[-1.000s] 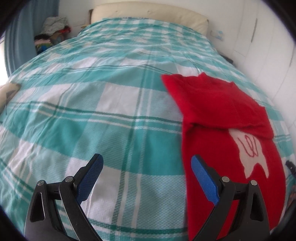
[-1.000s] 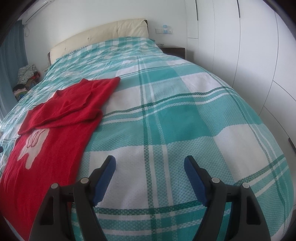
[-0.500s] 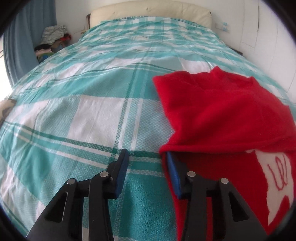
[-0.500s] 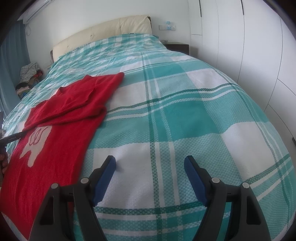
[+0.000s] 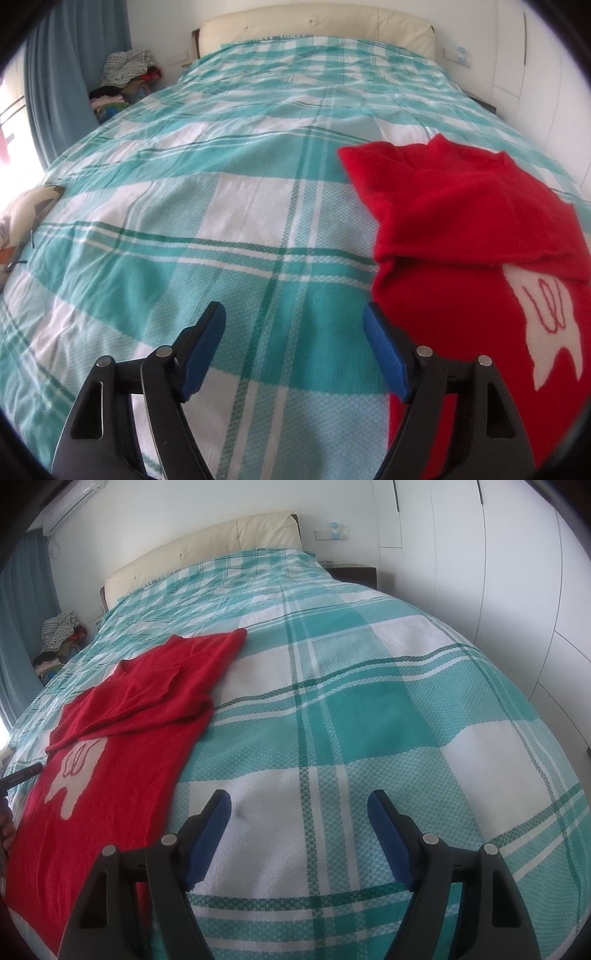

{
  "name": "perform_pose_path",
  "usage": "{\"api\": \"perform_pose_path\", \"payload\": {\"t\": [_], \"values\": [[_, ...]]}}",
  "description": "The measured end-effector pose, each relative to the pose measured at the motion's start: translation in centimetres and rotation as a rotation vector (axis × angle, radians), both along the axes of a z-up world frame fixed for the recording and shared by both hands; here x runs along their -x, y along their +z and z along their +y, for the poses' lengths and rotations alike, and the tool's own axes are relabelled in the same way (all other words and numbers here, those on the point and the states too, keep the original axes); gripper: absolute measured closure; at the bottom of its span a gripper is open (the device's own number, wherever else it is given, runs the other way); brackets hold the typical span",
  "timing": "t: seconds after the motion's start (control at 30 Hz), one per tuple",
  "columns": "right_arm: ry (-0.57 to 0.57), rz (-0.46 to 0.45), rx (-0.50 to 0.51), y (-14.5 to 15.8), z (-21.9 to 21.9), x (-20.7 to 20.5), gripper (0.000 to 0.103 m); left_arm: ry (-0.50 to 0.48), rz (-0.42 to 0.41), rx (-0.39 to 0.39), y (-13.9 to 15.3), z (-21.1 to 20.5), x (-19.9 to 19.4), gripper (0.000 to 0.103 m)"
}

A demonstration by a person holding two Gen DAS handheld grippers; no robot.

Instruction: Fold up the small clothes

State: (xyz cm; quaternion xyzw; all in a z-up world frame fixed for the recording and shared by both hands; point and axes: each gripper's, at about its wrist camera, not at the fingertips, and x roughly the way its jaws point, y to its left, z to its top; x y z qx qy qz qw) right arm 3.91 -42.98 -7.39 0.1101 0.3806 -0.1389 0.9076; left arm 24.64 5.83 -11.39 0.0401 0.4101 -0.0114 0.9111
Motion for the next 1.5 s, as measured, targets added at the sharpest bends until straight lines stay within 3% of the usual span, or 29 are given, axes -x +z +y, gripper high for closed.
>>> {"api": "perform_pose_path", "payload": {"t": [0.13, 0.27, 0.6, 1.5], "values": [[-0.003, -0.018, 0.005, 0.4, 0.1, 0.3, 0.027, 0.027, 0.001, -0.007, 1.2, 0.9, 3.2, 0.006], [-0.013, -0.014, 0.01, 0.4, -0.2, 0.4, 0.027, 0.05, -0.004, -0.01, 0.5, 1.5, 5.2, 0.005], [-0.029, 0.011, 0.015, -0.3, -0.6, 0.1, 0.027, 0.12, 0.066, 0.044, -1.6, 3.0, 4.0, 0.005], [-0.019, 0.025, 0.021, -0.7, -0.3, -0.4, 0.026, 0.131, 0.096, 0.026, -2.5, 3.0, 3.5, 0.005]]}}
